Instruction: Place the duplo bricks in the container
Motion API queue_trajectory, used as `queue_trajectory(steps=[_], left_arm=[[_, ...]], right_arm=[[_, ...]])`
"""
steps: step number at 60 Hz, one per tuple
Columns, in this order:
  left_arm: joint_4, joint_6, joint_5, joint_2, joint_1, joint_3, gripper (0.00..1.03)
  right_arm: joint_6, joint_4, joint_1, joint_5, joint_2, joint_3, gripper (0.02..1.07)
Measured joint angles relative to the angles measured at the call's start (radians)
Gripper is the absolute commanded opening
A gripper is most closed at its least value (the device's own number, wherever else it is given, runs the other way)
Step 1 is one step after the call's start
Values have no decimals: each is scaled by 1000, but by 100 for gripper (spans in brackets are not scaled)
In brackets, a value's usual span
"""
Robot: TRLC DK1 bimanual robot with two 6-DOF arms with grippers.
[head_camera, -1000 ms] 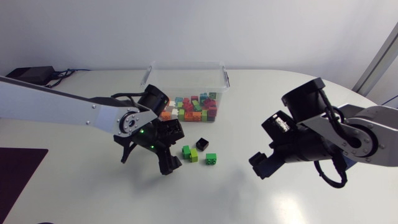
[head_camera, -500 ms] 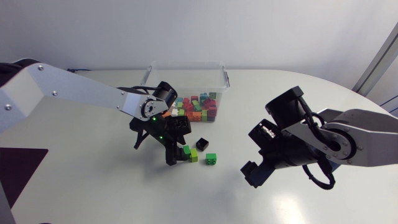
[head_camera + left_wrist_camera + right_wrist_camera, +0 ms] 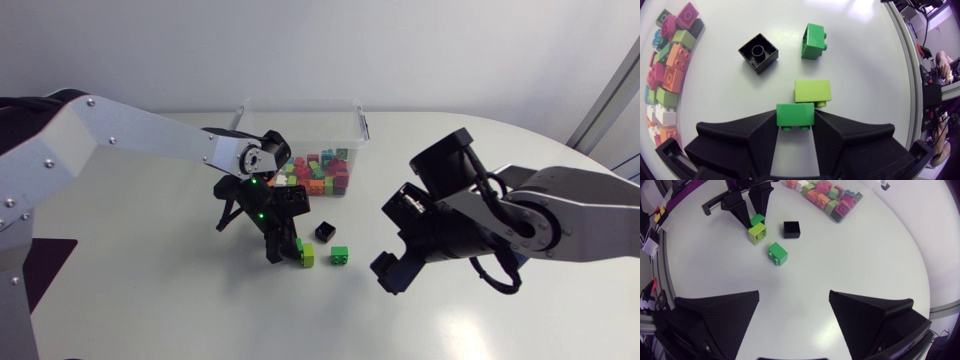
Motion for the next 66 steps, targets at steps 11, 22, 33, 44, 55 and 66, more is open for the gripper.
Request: queue_trajectory(steps=[11, 22, 33, 44, 55, 66], left_arm=[[-30, -1, 33, -27, 24, 1, 29], [-50, -32, 64, -221, 37, -12, 29], [-50, -102, 76, -383, 70, 3, 29], [5, -206, 97, -389, 132, 76, 29], [154, -358, 101, -372, 185, 133, 29], [199, -462, 101, -286, 221, 251, 30]], right_arm=[[-40, 34, 46, 4, 129, 54, 103], [-188, 23, 45, -14, 280, 140, 103], [-343, 8, 5, -99, 377, 218, 103], [-441, -58, -37, -165, 448, 324, 102], [-496, -98, -33, -169, 513, 384, 93], [-510, -131, -11, -169, 567, 408, 47]])
